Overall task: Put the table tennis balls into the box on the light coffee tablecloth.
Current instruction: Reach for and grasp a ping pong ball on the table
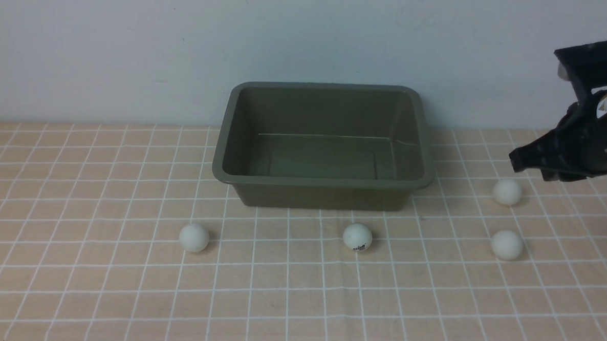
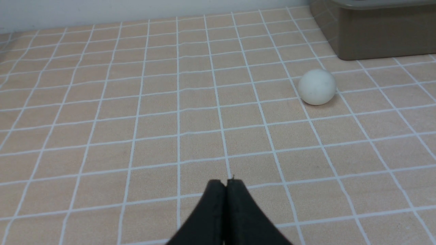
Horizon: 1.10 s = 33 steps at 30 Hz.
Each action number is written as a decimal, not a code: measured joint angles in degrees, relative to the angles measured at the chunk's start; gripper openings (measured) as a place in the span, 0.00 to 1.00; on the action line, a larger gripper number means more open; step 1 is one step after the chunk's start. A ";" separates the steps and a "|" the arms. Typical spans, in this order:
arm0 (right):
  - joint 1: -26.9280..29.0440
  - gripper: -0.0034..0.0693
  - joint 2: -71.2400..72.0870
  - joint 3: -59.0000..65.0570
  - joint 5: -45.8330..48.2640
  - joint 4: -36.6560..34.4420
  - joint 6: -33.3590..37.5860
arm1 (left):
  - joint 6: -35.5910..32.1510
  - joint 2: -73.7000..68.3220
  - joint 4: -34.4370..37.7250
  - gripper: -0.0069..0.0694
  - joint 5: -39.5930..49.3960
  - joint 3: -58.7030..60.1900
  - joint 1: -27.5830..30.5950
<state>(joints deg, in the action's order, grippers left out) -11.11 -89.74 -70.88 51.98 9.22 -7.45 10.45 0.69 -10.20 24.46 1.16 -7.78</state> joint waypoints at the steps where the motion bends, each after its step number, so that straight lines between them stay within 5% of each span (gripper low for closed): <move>1: 0.00 0.07 0.00 -0.13 0.00 0.00 0.00 | 0.00 0.00 0.00 0.00 0.00 0.00 0.00; 11: 0.00 0.29 0.00 -0.41 1.66 -0.94 0.70 | 0.00 0.00 0.00 0.00 0.00 0.00 0.00; 23: 0.12 0.89 -2.94 -1.30 -0.54 -2.75 2.41 | 0.00 0.00 0.00 0.00 0.00 0.00 0.00; 33: 5.53 0.96 -14.46 -9.56 -1.60 -5.98 2.70 | 0.00 0.00 0.00 0.00 0.00 0.00 0.00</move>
<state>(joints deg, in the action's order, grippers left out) -5.58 -104.20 -80.43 50.39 3.23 -4.75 10.45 0.69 -10.20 24.46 1.16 -7.78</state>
